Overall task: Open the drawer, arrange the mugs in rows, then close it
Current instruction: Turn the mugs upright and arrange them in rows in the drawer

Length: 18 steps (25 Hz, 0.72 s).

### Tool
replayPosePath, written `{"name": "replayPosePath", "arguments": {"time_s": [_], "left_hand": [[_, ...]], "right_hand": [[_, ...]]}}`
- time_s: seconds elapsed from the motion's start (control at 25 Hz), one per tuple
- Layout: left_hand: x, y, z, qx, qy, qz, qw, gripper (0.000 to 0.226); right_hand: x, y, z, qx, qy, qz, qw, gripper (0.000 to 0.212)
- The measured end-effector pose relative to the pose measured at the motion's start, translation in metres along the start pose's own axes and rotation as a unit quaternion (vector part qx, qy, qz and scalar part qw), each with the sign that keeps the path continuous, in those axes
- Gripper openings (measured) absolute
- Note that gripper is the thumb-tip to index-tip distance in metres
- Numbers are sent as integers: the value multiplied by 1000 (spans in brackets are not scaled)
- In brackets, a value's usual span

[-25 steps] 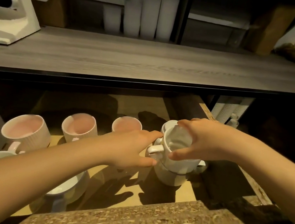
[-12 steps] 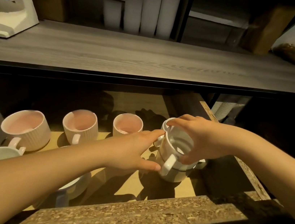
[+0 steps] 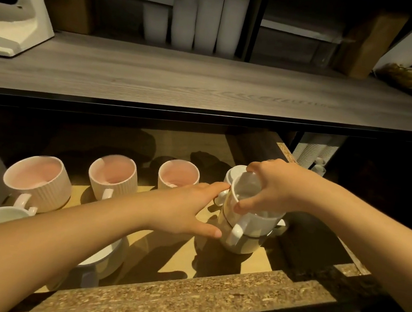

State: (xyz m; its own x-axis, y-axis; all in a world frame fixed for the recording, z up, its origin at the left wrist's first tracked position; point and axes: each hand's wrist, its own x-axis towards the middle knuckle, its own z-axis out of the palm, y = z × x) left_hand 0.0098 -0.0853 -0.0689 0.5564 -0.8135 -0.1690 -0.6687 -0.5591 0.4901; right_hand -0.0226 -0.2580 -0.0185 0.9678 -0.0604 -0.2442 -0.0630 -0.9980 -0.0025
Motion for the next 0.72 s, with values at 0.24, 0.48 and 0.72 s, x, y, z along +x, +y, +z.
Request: {"name": "replayPosePath", "arguments": {"time_s": [0.24,0.48,0.72], "left_hand": [[-4,12,-38,80,40,-2,996,67],[-9,-13,-61,134,37,-98,985,67],[-22,-35,-60,151,-45,-202,966,71]], "right_hand": [[-1,4,-16,13,13,-32,999,88],[-5,-12,-35,29,35,-90,995,90],[-3,-48,-20,15,25,-166,986,87]]}}
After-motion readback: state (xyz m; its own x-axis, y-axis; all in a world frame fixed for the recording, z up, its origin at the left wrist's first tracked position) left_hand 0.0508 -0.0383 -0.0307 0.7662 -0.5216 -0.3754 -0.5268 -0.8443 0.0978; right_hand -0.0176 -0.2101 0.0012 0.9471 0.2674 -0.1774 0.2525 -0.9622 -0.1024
